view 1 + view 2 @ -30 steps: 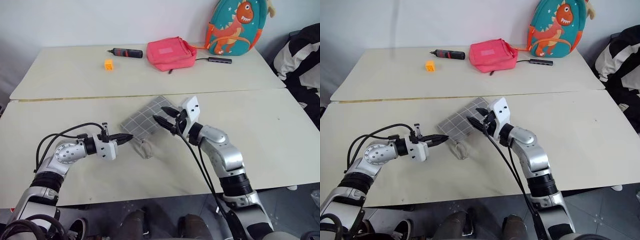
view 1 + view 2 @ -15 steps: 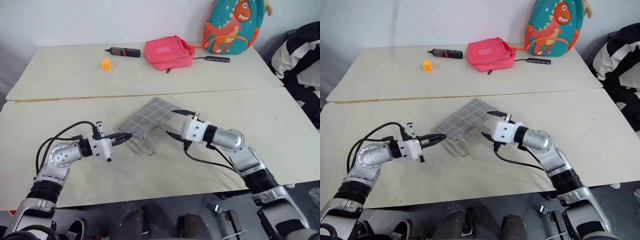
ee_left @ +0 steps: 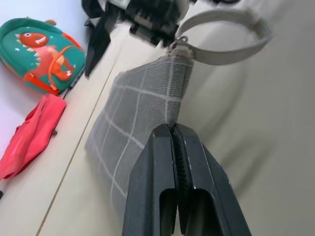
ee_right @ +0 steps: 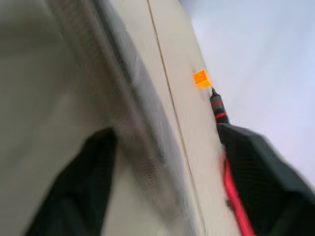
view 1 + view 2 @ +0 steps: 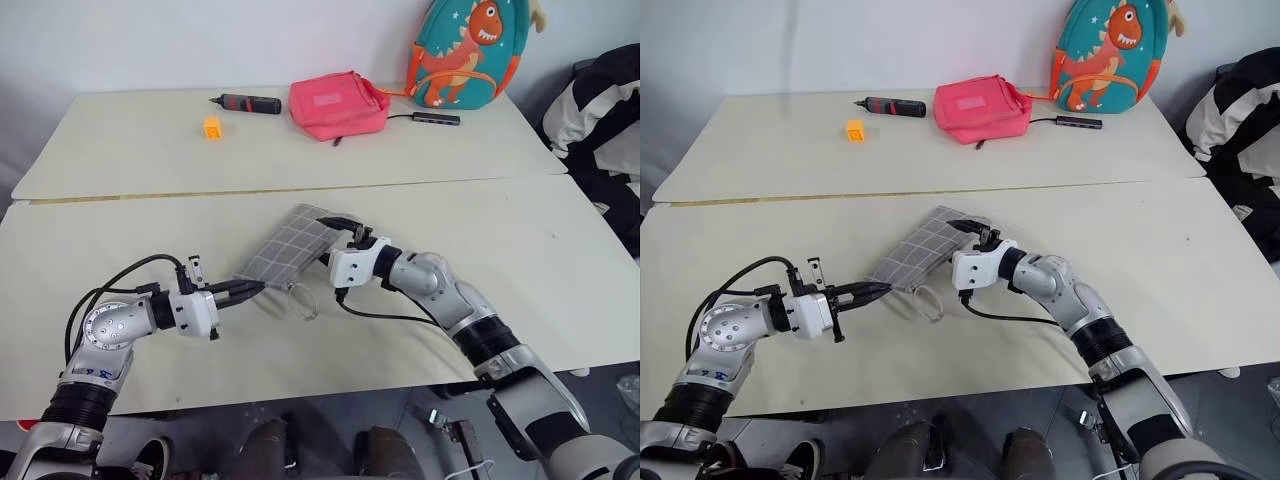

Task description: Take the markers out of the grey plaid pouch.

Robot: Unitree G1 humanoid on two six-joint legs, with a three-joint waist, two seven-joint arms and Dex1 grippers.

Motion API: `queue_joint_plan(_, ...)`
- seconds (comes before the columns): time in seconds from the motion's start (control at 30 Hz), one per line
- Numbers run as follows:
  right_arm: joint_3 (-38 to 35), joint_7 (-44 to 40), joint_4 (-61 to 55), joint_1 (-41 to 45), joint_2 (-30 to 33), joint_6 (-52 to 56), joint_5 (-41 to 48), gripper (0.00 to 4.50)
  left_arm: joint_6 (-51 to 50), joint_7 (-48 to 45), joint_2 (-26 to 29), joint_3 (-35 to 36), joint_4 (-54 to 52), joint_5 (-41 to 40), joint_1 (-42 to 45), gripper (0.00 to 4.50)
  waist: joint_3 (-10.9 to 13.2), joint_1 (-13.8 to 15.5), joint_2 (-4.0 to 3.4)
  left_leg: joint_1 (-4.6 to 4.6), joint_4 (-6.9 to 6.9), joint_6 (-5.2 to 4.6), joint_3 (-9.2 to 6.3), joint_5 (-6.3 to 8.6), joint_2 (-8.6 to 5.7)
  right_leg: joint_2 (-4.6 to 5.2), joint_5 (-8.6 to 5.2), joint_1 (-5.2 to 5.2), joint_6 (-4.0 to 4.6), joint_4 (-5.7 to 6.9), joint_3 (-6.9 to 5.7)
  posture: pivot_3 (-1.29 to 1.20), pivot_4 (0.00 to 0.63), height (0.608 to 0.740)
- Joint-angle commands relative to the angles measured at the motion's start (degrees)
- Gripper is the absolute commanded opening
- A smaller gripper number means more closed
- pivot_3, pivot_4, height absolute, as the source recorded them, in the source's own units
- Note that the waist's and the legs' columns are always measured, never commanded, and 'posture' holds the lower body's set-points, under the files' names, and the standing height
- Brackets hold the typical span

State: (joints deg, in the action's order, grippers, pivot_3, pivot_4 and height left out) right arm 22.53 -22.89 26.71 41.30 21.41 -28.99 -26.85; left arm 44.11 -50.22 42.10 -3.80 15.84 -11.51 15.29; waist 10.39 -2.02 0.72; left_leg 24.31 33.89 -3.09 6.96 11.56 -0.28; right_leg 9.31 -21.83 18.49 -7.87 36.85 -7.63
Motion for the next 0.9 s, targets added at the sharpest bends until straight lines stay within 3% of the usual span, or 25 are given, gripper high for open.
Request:
queue_joint_plan(0.03,-0.79,0.38,-1.28,0.78,-0.35,-0.98,1.12,1.98,-1.48,-0.81,0.73,2.31,-1.46,-2.39,-0.46,0.00,0.00,0.01,0.00,0.00,0.00,0.00,0.00,0.00,0.00,0.00,0.00,0.00,0.00,0.00,0.00,0.00,0.150,0.740)
queue_joint_plan(0.07,-0.91,0.02,-1.66,0.66,-0.42,-0.85,1.53,1.61,-3.21,-2.37,0.90,2.08,-1.68,-3.81,-0.91,0.00,0.00,-0.01,0.00,0.00,0.00,0.00,0.00,0.00,0.00,0.00,0.00,0.00,0.00,0.00,0.00,0.00,0.150,0.740)
queue_joint_plan(0.2,-1.13,-1.34,-3.52,-0.12,-0.76,-0.11,3.02,0.18,-7.30,-2.58,0.14,2.80,-2.40,-4.44,-1.32,1.00,0.00,-0.12,-0.01,0.00,0.00,0.00,0.00,0.00,0.01,-0.04,0.00,0.01,0.00,0.02,0.00,0.00,0.150,0.740)
queue_joint_plan(0.33,-1.27,-2.05,-4.94,-0.48,-1.07,1.14,3.18,0.00,-3.77,0.94,-1.05,3.00,-1.52,2.14,0.01,2.26,0.00,-0.04,-0.01,0.00,0.00,0.00,0.00,0.00,0.01,-0.03,0.00,0.02,0.00,0.02,0.01,0.00,0.150,0.740)
queue_joint_plan(0.4,-1.61,-2.40,-5.73,-0.72,-1.43,2.09,3.79,0.00,-0.47,4.76,-2.10,3.85,-0.39,6.96,0.88,2.26,0.00,0.08,-0.01,0.00,0.00,0.00,0.00,0.00,0.00,-0.03,0.00,0.01,0.00,0.02,0.00,0.00,0.150,0.740)
queue_joint_plan(0.73,-2.51,-2.99,-7.44,-1.36,-2.39,6.18,6.24,0.00,-6.12,3.40,-4.73,0.92,1.06,6.29,0.54,2.26,0.00,0.10,-0.01,0.00,-0.01,0.00,0.01,0.00,0.00,-0.03,0.00,0.02,0.00,0.03,-0.02,0.00,0.150,0.740)
queue_joint_plan(0.9,-2.44,-3.76,-10.02,-2.43,-2.46,8.01,7.02,0.00,-5.77,5.46,-4.73,2.03,1.98,8.47,1.07,0.75,0.00,0.11,-0.01,0.00,0.00,0.00,0.01,0.00,0.00,-0.02,0.00,0.01,0.00,0.04,-0.02,0.00,0.150,0.740)
